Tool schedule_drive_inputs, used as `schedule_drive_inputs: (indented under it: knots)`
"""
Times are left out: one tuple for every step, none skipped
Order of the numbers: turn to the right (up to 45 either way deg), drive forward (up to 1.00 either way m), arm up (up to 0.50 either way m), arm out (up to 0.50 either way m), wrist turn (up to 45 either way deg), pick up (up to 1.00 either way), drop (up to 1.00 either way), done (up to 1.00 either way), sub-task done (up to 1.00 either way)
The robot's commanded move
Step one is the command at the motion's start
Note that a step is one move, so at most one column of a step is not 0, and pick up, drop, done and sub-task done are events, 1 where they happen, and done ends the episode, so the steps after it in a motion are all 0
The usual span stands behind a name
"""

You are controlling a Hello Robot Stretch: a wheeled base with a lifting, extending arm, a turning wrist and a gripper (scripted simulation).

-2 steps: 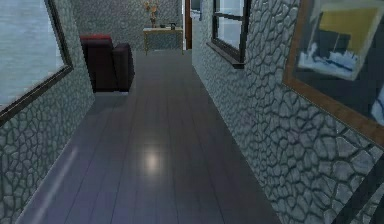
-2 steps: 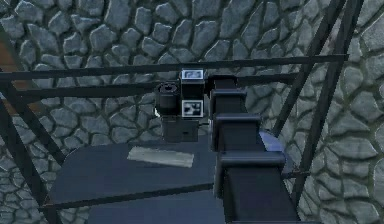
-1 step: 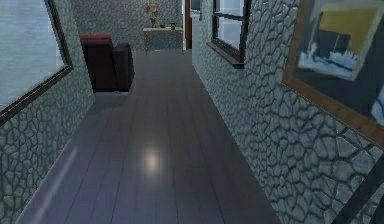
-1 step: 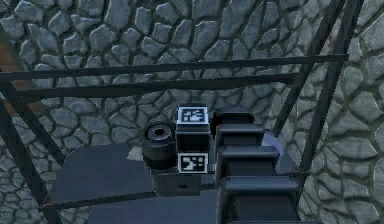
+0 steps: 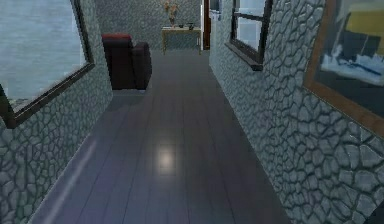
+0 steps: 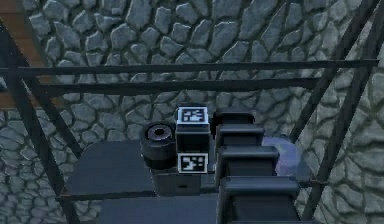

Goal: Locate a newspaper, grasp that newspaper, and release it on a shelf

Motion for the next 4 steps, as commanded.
schedule_drive_inputs:
  knots:
    - [45.0, 0.0, 0.0, 0.0, 0.0, 0.0, 0.0, 0.0, 0.0]
    - [45.0, 0.0, 0.0, 0.0, 0.0, 0.0, 0.0, 0.0, 0.0]
    - [45.0, 0.0, 0.0, 0.0, 0.0, 0.0, 0.0, 0.0, 0.0]
    - [18.0, 0.0, 0.0, 0.0, 0.0, 0.0, 0.0, 0.0, 0.0]
